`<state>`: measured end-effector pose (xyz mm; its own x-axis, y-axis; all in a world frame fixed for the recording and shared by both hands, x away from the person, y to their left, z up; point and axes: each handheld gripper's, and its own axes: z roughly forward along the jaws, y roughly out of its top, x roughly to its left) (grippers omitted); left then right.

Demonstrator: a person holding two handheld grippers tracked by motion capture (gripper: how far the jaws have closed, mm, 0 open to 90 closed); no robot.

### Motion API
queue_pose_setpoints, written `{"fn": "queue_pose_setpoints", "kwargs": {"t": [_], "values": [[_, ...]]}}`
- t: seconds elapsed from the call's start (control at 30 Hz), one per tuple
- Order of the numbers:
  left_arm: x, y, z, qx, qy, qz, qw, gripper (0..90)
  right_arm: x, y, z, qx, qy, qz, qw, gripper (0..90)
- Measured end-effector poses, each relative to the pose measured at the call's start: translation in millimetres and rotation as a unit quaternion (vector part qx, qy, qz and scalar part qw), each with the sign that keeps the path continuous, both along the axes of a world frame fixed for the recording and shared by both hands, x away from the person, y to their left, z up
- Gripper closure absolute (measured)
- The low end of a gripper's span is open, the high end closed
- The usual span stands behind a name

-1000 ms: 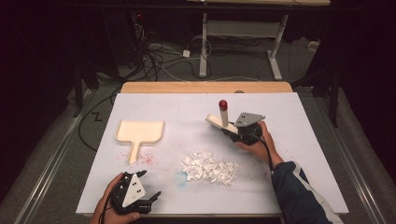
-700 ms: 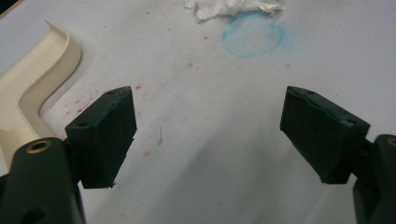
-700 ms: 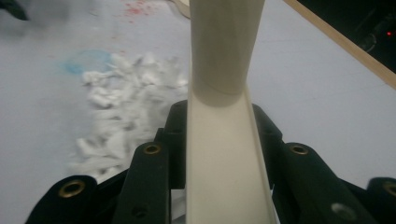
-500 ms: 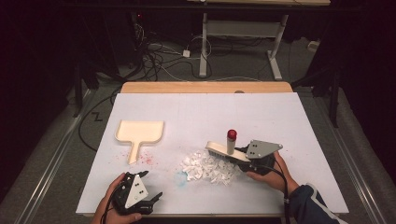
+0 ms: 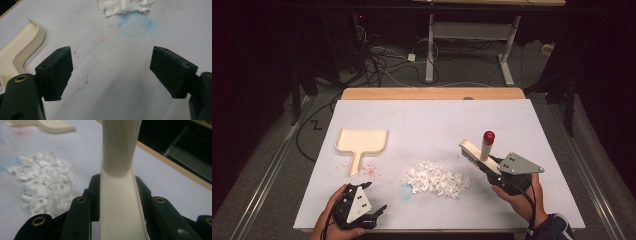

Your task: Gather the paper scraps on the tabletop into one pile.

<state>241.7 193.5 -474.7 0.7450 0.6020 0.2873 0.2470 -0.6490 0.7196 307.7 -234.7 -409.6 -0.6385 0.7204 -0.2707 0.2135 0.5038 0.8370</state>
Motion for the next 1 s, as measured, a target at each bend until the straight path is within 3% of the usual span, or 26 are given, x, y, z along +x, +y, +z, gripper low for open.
{"fn": "queue_pose_setpoints", "kwargs": {"t": [0.23, 0.4, 0.6, 0.8, 0.9, 1.0], "values": [[-1.2, -0.3, 1.6, -0.005, -0.005, 0.006, 1.0000, 17.4, 0.4, 10.0, -27.3, -0.028, 0.037, -0.079, 0.9958, 67.7], [-1.1, 0.5, 1.7, -0.008, -0.004, 0.007, 0.9999, 17.5, -9.8, 32.1, -32.9, -0.008, 0.047, -0.098, 0.9940, 67.4], [-3.5, 0.9, 3.3, -0.015, -0.009, 0.005, 0.9998, 17.4, -19.5, 72.2, -38.1, 0.004, 0.035, -0.091, 0.9952, 67.5], [-2.5, -0.2, 3.0, -0.017, -0.007, 0.001, 0.9998, 17.5, -16.7, 112.0, -41.5, 0.010, 0.022, -0.065, 0.9976, 67.6], [-1.5, -1.6, 3.2, -0.017, -0.008, -0.001, 0.9998, 17.5, -10.5, 120.6, -40.9, 0.012, 0.017, -0.060, 0.9980, 67.6], [-1.3, -1.7, 2.2, -0.014, -0.007, -0.001, 0.9999, 17.4, -5.7, 116.1, -36.6, 0.026, 0.011, -0.063, 0.9976, 67.6]]}}
